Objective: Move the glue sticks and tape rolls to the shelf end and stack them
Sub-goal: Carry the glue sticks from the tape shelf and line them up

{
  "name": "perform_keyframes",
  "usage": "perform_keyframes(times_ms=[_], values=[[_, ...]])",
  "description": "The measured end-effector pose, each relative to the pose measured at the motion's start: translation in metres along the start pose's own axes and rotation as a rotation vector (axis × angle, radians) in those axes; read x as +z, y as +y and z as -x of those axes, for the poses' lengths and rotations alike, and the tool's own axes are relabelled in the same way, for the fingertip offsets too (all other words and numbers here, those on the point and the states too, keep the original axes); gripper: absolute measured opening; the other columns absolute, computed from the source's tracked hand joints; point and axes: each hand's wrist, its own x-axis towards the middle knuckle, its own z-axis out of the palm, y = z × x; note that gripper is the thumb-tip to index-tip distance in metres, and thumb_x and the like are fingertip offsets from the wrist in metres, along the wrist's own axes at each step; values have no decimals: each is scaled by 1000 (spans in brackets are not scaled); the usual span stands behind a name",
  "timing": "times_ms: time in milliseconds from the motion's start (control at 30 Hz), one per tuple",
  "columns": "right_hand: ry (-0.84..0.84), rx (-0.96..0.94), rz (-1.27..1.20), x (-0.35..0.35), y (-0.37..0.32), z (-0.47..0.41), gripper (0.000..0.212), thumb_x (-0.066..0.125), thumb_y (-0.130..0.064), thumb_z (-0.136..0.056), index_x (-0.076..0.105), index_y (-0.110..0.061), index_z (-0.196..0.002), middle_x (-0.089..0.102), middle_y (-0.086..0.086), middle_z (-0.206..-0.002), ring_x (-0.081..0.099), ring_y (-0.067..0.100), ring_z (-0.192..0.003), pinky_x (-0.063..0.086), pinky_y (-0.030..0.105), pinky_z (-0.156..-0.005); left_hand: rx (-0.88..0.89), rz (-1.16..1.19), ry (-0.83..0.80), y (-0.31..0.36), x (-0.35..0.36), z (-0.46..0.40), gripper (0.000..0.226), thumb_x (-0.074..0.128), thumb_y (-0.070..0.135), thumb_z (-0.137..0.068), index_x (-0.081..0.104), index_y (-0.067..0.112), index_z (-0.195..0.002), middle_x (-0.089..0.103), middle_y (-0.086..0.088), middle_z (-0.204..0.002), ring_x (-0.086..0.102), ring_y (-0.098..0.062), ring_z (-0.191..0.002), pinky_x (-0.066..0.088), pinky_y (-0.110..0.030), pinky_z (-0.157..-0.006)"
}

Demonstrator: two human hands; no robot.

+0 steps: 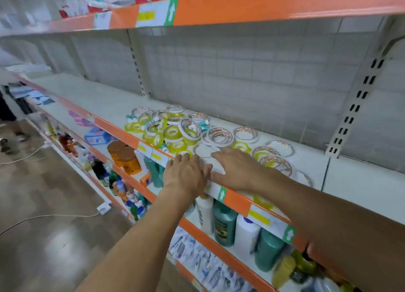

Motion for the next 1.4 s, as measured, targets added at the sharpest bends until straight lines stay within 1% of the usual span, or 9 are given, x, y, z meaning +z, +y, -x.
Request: perform_keyframes(times_ms=[167, 267, 467, 700, 900, 1000, 1067, 1133, 1400], values=[[12, 23, -7, -6, -2, -48, 54, 52, -48, -91, 48, -18, -136, 48, 13, -136, 49, 36, -123, 44, 44, -98, 26, 3, 44, -17, -8, -46, 61, 20, 57, -101, 38, 18, -145, 41, -7, -148, 32, -27, -140, 27, -42, -114], [35, 26, -17, -2, -1, -66, 48, 52, -52, -91, 53, -19, -126, 52, 11, -126, 53, 34, -116, 45, 41, -92, 35, -2, 62, -28, -10, -70, 60, 21, 56, -101, 39, 18, -143, 42, -7, -147, 34, -27, -138, 28, -41, -112], [48, 93, -13, -5, 8, -95, 47, 54, -45, -90, 52, -18, -129, 52, 8, -131, 48, 29, -123, 42, 42, -99, 109, 24, 153, -46, -17, -114, 59, 24, 54, -101, 37, 17, -146, 39, -6, -151, 33, -27, -140, 29, -41, -113], [133, 284, -18, -1, 7, -140, 51, 52, -42, -93, 50, -15, -136, 54, 10, -131, 52, 31, -117, 43, 42, -99, 313, -8, 176, -58, -15, -172, 52, 29, 46, -102, 39, 16, -143, 41, -5, -148, 35, -25, -137, 31, -39, -112], [193, 374, -63, 10, 9, -168, 53, 54, -34, -82, 59, -14, -131, 64, 12, -122, 57, 33, -115, 41, 38, -101, 449, 0, 147, -58, -14, -224, 49, 31, 43, -103, 40, 17, -142, 46, -6, -145, 40, -27, -134, 31, -41, -110], [226, 441, -62, 19, 9, -178, 68, 33, -41, -75, 61, -11, -129, 67, 13, -119, 59, 35, -113, 40, 39, -100, 471, -16, 57, -57, -9, -241, 46, 33, 39, -102, 39, 16, -142, 47, -8, -144, 42, -30, -131, 33, -43, -107], [218, 475, -52, 26, 6, -185, 87, 13, -49, -64, 61, -18, -130, 67, 7, -121, 59, 33, -115, 38, 39, -100, 469, -4, 24, -60, -5, -248, 46, 35, 38, -101, 42, 17, -141, 47, -8, -142, 43, -30, -130, 35, -44, -104], [205, 527, -36, 32, 2, -187, 91, 6, -53, -61, 55, -29, -134, 62, -1, -131, 52, 29, -123, 32, 39, -107, 481, 43, 19, -62, -1, -257, 44, 34, 41, -101, 49, 20, -136, 49, -7, -141, 43, -30, -129, 36, -45, -103], [154, 685, -119, 31, -4, -185, 62, 26, -45, -91, 37, -34, -150, 47, -1, -145, 41, 29, -130, 24, 36, -111, 487, 128, 17, -69, 6, -266, 47, 34, 44, -98, 51, 21, -136, 43, -8, -146, 36, -31, -134, 29, -45, -108]])
